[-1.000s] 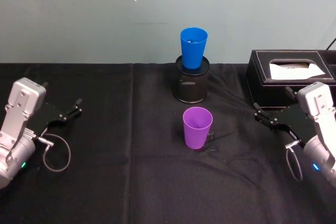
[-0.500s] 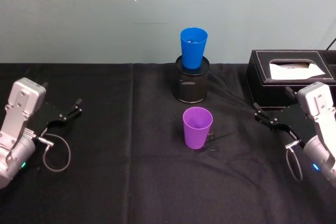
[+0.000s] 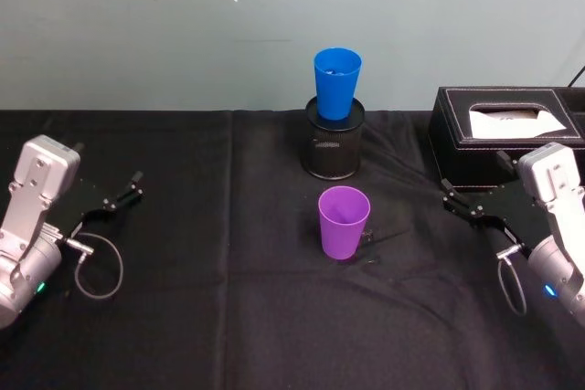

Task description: Pick up one cup with a gripper and tap it against the other cup.

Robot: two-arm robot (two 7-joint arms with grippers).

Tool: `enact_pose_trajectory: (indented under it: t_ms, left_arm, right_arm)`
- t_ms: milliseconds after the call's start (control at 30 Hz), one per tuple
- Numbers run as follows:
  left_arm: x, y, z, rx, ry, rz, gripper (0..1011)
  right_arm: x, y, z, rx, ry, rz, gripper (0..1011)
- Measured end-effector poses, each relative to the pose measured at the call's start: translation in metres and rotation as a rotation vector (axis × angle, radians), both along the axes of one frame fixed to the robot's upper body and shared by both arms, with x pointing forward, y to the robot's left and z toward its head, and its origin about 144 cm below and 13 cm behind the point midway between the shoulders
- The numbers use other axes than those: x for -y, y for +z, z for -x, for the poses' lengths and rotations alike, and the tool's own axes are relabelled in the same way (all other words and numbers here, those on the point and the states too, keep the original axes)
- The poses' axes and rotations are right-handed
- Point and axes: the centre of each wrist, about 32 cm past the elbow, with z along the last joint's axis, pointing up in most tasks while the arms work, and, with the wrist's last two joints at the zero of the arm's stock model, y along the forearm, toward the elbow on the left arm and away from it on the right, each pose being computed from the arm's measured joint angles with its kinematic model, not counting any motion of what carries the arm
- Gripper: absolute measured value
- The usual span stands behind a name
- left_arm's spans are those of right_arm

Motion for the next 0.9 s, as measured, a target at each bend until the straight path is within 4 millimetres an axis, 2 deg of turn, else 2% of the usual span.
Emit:
enact_pose_trajectory:
  t_ms: [633,767,900]
  left_arm:
    - [0.0,0.0,0.0,0.0,0.0,0.0,1000]
    - [0.0,0.0,0.0,0.0,0.0,0.0,1000]
    - [0.0,0.0,0.0,0.0,0.0,0.0,1000]
  right_arm:
    - [0.0,0.0,0.0,0.0,0.0,0.0,1004]
    - [0.0,0.003,0.005,-0.009,0.009,0.022,1004]
    - [0.001,0.002,0.018,-0.054,0.068,0.025,1004]
